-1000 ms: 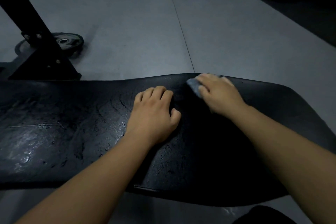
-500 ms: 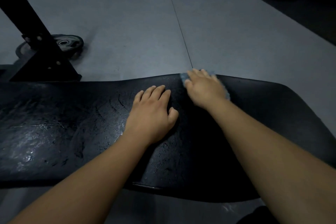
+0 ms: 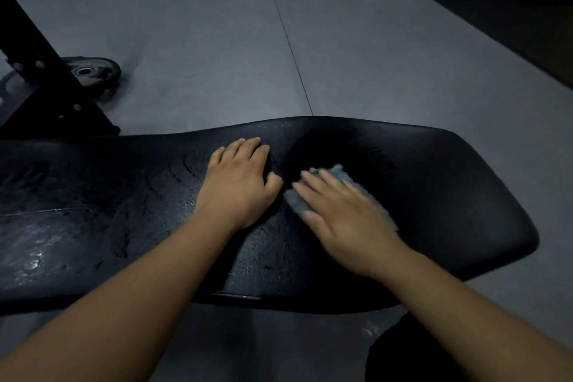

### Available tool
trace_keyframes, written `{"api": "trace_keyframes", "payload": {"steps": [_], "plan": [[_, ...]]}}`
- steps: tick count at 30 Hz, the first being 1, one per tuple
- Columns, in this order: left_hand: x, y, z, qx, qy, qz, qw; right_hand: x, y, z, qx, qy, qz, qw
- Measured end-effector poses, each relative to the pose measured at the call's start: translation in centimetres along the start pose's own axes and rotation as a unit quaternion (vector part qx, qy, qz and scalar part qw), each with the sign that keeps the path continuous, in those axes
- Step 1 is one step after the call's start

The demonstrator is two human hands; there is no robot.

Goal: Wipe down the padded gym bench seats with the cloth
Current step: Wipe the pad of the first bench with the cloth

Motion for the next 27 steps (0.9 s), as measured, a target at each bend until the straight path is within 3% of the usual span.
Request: {"api": "trace_keyframes", "payload": {"steps": [5, 11, 16, 20, 22, 27], "plan": [[0.1, 0.1, 0.3, 0.010, -0.014, 0.003, 1.000, 0.9, 4.5, 0.4, 0.041, 0.024, -0.163, 0.986], [6.8, 4.4, 0.7, 0.063, -0.036, -0.048, 0.996, 7.5, -1.5, -0.4, 0.027, 0.010, -0.038, 0.999], [11.4, 7.6, -0.7, 0.049, -0.009, -0.052, 0.997, 6.1, 4.2, 0.6, 0.058, 0.025, -0.202, 0.977], [11.8, 7.7, -1.0, 0.038, -0.004, -0.053, 0.998, 8.3, -0.9, -0.7, 0.054, 0.027, -0.097, 0.993], [11.6, 7.6, -0.9, 0.037, -0.001, -0.055, 0.998, 10.6, 0.8, -0.3, 0.059, 0.023, -0.077, 0.995], [11.6, 7.8, -0.6, 0.039, -0.004, -0.041, 0.998, 7.4, 8.3, 1.3, 0.062, 0.008, -0.241, 0.968]]}}
Point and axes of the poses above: each hand's wrist, its own x-axis away from the middle knuckle, its own z-axis out of the back of the hand, y = z × x, the point moved 2 cm from there along -x, towards the middle knuckle, and after that the axes turned 12 degrees about z, right-handed, at the moved point
